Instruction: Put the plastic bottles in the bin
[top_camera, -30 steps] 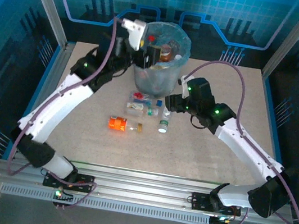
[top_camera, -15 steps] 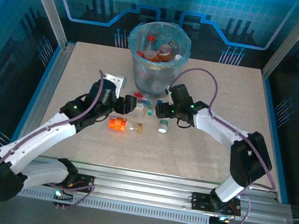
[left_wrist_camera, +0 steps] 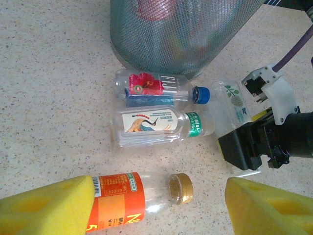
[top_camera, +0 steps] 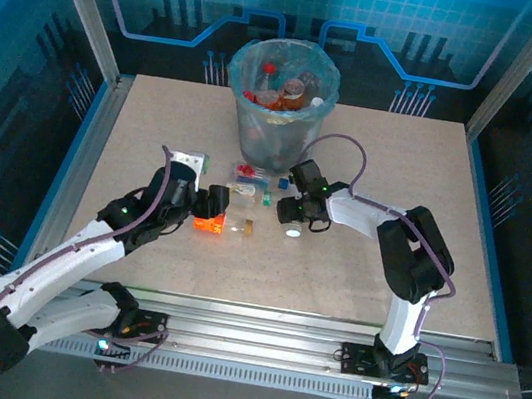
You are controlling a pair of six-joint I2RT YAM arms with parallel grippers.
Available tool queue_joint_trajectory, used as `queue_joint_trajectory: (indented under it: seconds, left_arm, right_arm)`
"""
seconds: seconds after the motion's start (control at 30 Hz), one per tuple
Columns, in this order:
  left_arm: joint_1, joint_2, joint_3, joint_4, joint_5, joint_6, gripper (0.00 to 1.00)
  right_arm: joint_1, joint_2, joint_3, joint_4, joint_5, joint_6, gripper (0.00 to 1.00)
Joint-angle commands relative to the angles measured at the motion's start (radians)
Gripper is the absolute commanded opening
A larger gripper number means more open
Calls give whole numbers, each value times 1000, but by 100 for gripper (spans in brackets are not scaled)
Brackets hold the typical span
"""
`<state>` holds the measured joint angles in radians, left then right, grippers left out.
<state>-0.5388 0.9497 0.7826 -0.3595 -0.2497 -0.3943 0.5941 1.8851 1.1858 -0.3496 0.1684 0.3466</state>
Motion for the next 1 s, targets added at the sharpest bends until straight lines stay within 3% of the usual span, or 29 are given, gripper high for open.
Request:
queue_joint_trajectory:
  seconds: [0.0, 0.23, 0.43, 0.6, 0.97]
  left_arm:
    - [-1, 1, 1, 28, -27, 4, 72]
    - [-3, 8, 38, 19, -26, 8, 72]
    - [-2, 43, 117, -18, -28, -17, 76]
    - [-2, 77, 164, 40, 89, -46, 82]
    - [-10, 240, 213, 231, 494, -142, 93]
  right_arm:
    - [-14, 17, 29, -7, -7, 5, 65]
    - [-14, -56, -8, -17, -5, 1, 56]
    - [-13, -219, -101, -9, -5, -28, 52]
    - [-8, -397, -213, 33, -95, -103, 50]
    - [54, -762, -404, 214, -281, -248, 50]
